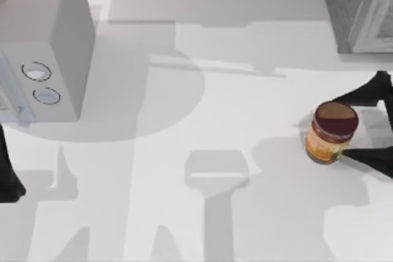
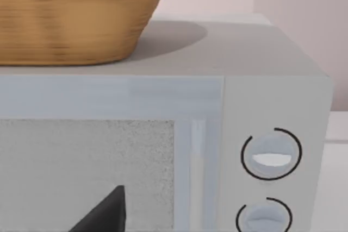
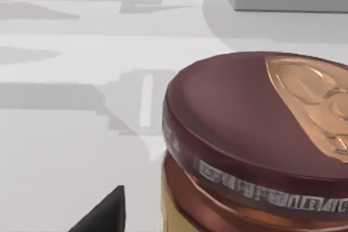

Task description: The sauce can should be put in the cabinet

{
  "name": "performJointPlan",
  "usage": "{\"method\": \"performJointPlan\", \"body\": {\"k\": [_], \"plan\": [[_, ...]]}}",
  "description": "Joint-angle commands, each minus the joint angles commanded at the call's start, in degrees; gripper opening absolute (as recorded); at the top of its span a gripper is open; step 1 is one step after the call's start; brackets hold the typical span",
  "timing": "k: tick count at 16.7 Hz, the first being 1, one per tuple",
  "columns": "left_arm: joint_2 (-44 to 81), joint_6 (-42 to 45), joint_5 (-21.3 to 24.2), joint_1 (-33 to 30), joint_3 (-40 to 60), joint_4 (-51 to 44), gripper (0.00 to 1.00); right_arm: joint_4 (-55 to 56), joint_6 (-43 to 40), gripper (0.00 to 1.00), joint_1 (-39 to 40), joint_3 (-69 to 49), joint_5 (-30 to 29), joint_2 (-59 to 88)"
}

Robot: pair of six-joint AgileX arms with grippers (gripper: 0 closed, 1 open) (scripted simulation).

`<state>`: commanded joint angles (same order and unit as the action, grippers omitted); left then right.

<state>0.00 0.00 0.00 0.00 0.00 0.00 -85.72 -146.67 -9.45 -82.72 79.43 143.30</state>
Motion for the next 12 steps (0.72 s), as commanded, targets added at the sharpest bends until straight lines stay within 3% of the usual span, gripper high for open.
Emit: {"method": "performJointPlan", "body": {"k": [12], "plan": [[0.0, 0.0, 0.0, 0.0, 0.0, 0.0, 1.0, 31.2, 28.1, 1.0, 5.4, 8.6, 3.9, -5.3]]}}
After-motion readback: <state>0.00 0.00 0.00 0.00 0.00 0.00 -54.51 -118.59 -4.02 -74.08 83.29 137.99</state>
